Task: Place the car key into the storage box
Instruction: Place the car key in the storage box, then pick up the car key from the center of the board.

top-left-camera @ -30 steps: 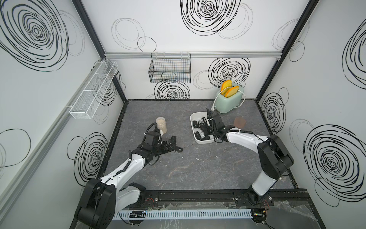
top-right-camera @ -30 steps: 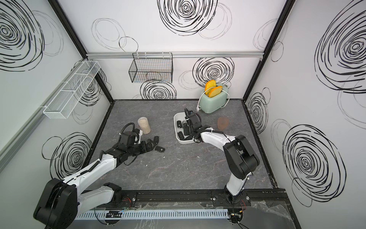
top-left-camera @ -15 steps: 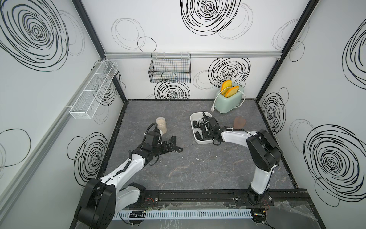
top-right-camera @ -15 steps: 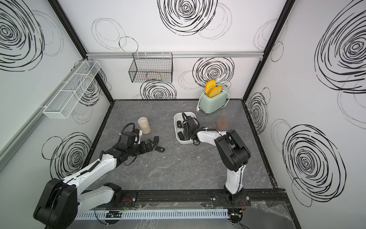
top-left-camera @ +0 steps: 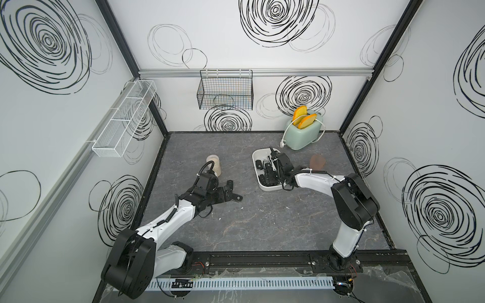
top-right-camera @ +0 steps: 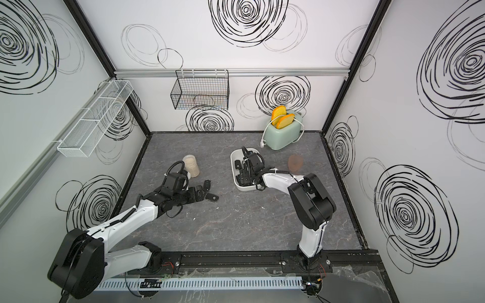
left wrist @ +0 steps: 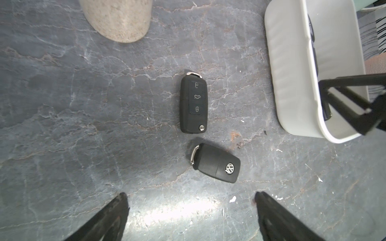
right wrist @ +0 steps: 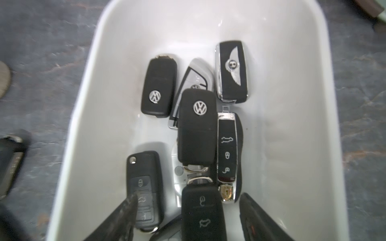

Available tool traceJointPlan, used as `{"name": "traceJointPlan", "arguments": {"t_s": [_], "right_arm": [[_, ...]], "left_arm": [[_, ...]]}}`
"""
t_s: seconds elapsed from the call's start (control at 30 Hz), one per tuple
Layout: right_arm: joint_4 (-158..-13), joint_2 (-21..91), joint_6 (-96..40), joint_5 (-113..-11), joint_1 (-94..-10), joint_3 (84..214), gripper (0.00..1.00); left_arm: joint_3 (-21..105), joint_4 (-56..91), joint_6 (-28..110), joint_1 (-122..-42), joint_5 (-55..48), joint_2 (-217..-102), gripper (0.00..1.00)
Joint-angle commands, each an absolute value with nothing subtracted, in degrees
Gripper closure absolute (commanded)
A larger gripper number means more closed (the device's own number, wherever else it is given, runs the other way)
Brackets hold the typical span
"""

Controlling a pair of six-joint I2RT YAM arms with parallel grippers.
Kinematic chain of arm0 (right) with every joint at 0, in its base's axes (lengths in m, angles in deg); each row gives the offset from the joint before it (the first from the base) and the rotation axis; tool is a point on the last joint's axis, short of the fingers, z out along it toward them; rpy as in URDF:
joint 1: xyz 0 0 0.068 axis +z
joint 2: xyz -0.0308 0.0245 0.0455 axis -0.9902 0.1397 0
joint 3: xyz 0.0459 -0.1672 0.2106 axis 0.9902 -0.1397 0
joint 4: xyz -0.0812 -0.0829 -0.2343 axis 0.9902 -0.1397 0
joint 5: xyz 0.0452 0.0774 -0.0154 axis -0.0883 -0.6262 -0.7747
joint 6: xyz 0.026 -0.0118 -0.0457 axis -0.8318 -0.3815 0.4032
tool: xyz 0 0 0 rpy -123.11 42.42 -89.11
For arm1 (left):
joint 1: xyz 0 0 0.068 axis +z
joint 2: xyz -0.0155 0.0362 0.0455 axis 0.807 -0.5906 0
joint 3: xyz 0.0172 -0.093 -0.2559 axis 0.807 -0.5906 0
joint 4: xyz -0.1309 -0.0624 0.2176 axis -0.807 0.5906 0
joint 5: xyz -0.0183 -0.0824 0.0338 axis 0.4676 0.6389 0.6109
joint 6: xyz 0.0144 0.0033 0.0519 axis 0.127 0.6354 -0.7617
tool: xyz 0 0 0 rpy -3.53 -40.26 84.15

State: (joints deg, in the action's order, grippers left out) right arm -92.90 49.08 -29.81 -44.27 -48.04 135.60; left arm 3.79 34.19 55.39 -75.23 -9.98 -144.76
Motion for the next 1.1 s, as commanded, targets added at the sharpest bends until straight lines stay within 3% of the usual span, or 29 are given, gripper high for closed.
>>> {"name": "traceJointPlan", "arguments": {"t_s": [0.0,0.07,0.37,0.6,0.83,1.07], "right_arm": [[-91.88,43.91,-29.07,-46.91,-48.22,136.57,0.07],[-90.88,41.58,-28.85,-47.52,-48.15,135.62,0.01],[-87.6,30.94,-29.04,-50.78,-48.22,129.11,0.01],[-86.77,23.83,-31.38,-58.52,-48.22,122.76,0.01],[-86.95,20.29,-33.55,-66.25,-48.22,117.08,0.01],[-85.81,16.99,-34.25,-69.24,-48.21,112.75,0.01]], "left_arm": [[7.3,35.24,53.31,-76.98,-15.63,-146.45,0.02],[8.9,35.52,52.9,-77.74,-16.48,-148.13,0.02],[15.96,37.13,48.37,-80.34,-22.87,-155.79,0.02],[19.91,37.79,45.6,-80.46,-22.22,-162.09,0.01],[21.57,36.04,45.53,-80.52,-21.01,-167.16,0.1],[24.21,35.21,44.53,-80.52,-20.88,-172.53,0.26]]}}
